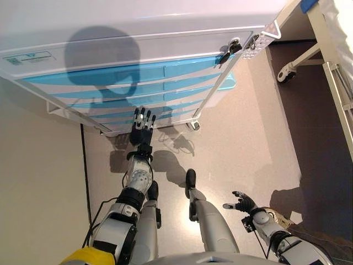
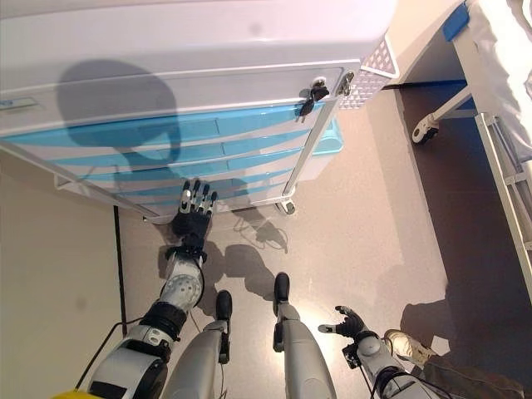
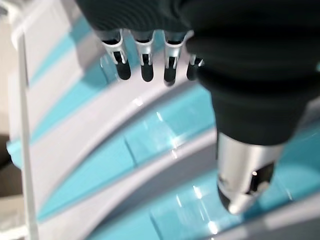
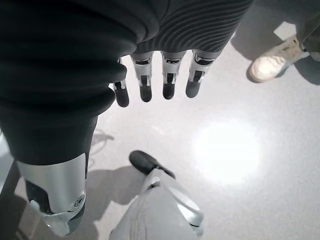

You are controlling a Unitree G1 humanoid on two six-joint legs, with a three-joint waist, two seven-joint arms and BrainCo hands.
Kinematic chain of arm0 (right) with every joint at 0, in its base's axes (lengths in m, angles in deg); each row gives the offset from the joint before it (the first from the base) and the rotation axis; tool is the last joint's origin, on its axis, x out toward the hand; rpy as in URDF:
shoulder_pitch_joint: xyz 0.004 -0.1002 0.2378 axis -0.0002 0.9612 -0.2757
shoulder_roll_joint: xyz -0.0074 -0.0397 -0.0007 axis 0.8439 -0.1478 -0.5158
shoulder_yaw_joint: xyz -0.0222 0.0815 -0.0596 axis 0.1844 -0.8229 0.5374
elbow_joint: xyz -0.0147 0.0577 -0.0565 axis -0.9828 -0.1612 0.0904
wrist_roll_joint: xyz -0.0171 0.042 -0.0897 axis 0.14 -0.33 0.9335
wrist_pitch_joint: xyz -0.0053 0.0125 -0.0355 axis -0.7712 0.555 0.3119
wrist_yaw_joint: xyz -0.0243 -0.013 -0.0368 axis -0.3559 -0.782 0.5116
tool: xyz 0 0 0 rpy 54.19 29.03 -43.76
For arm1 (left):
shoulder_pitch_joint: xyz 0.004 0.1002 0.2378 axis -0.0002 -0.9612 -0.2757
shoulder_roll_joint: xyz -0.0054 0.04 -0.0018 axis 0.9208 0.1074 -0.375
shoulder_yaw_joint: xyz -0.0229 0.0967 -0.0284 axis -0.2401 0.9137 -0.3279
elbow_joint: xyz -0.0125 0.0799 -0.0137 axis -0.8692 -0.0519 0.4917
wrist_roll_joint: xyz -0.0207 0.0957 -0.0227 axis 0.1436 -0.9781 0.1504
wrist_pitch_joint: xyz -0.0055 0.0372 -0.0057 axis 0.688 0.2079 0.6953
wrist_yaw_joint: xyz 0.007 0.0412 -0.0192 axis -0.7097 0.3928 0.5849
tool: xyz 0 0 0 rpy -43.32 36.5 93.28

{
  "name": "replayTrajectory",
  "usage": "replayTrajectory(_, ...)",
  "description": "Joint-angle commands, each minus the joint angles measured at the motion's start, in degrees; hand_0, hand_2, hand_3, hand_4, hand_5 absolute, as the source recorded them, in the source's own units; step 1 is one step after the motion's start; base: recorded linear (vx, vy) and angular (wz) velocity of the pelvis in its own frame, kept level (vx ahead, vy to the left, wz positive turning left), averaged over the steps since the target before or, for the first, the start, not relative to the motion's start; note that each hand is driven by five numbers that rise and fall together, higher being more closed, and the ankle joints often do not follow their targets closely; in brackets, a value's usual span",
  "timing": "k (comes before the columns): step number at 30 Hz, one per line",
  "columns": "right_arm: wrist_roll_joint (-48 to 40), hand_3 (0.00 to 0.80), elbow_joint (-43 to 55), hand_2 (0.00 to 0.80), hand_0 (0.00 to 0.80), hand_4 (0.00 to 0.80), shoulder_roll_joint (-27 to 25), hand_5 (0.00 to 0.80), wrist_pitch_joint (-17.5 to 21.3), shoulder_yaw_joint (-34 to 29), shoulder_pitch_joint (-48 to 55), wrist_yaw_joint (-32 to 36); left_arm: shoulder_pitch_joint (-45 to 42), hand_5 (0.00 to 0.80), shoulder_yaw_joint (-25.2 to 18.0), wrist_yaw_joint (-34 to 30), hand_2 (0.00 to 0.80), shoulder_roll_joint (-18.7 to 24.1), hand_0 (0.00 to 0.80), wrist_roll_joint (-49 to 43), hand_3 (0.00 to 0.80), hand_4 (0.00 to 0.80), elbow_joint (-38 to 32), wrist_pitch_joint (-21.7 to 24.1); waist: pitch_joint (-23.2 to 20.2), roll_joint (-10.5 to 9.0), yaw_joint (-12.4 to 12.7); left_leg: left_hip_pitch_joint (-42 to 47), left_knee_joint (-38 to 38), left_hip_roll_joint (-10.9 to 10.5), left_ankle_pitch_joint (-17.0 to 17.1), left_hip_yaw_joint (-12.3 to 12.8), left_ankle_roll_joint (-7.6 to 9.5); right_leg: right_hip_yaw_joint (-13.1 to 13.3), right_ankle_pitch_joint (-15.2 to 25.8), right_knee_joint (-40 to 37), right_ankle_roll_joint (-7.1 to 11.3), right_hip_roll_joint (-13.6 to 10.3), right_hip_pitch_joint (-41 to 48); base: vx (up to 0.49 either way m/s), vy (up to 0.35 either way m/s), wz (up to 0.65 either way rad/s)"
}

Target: Open the drawer and pick up the medicine

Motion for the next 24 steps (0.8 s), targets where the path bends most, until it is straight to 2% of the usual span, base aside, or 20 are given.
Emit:
replayTrajectory(1, -0.89, 0.0, 0.35, 0.0, 0.0, 0.0, -2.2, 0.0, 1.75, 0.87, 0.42, -1.05, 2.21, 0.0, 0.08, -0.6, 0.0, 0.04, 0.0, -3.43, 0.0, 0.0, -1.52, -0.96, 0.61, 1.57, 0.57, -1.45, -4.35, -1.42, 3.59, -1.69, 1.8, -1.05, -3.2, 2.76, 1.4, 1.35, 2.34, 0.0, 0.0, 0.0)
replayTrajectory(13, -0.13, 0.0, 0.58, 0.0, 0.0, 0.0, -3.17, 0.0, 1.51, 0.08, 1.17, -1.06, 3.12, 0.0, 0.13, -0.66, 0.0, -0.03, 0.0, -4.98, 0.0, 0.0, 0.76, -2.01, 0.62, 1.67, 0.05, -2.13, -4.15, -1.48, 3.67, -1.48, 1.76, -0.82, -2.95, 2.91, 1.35, 1.4, 1.57, 0.0, 0.0, 0.0)
replayTrajectory(24, -0.98, 0.0, 0.39, 0.0, 0.0, 0.0, -3.2, 0.0, 1.5, 0.7, 1.45, -0.6, 9.34, 0.0, -3.02, 1.82, 0.0, 1.14, 0.0, -3.11, 0.0, 0.0, -0.82, 1.3, 0.48, 0.75, -0.43, -2.89, -4.44, -1.2, 3.96, -1.63, 1.56, -1.14, -2.92, 3.18, 1.36, 1.44, 0.69, 0.0, 0.0, 0.0)
